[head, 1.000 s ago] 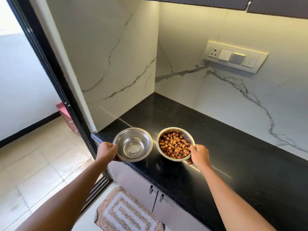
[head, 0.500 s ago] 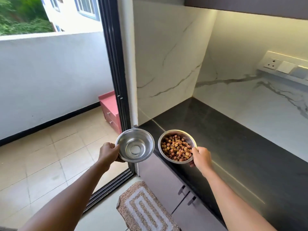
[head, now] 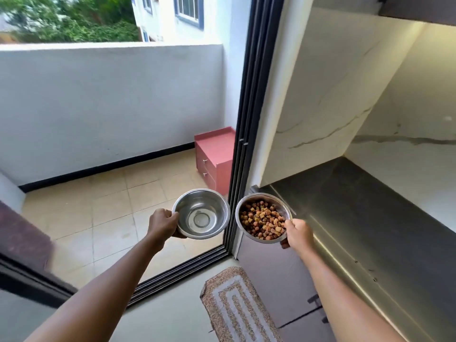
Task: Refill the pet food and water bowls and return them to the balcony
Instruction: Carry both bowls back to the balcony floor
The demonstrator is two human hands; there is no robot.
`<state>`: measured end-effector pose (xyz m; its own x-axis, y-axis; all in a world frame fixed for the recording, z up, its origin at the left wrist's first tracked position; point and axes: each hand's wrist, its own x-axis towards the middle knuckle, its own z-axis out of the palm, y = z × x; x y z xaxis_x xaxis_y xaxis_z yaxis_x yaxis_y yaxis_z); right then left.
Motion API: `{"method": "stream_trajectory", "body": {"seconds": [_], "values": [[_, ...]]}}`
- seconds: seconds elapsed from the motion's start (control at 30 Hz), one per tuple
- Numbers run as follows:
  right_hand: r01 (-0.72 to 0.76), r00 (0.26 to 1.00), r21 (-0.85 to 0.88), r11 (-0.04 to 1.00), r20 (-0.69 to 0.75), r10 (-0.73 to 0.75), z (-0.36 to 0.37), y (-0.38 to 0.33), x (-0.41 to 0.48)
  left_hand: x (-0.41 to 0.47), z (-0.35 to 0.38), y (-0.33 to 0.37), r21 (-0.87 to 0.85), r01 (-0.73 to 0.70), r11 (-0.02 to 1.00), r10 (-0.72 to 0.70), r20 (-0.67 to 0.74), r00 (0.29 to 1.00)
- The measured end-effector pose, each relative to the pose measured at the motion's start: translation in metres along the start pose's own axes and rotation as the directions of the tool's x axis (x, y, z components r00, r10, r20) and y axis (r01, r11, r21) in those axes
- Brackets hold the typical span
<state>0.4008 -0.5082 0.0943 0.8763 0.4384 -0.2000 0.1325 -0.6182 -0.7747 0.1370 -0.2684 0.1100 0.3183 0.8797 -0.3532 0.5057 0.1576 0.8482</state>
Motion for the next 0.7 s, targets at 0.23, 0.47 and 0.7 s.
{"method": "stream_trajectory", "body": {"seconds": [0.23, 0.47, 0.7], "values": [[0.048, 0.995, 0.005, 0.999, 0.091, -0.049, 0.064, -0.038, 0.001, 0.018, -0.061, -0.023, -0.056, 0.029, 0.998, -0.033, -0.07, 0.997], [0.137, 0.978, -0.056, 0.989, 0.165, -0.127, 0.128, -0.07, 0.032, 0.045, -0.107, -0.04, -0.091, 0.059, 0.994, -0.073, -0.159, 0.985], [0.222, 0.954, -0.109, 0.969, 0.228, -0.193, 0.182, -0.132, 0.067, 0.089, -0.139, -0.043, -0.135, 0.079, 0.988, -0.11, -0.235, 0.966]]}}
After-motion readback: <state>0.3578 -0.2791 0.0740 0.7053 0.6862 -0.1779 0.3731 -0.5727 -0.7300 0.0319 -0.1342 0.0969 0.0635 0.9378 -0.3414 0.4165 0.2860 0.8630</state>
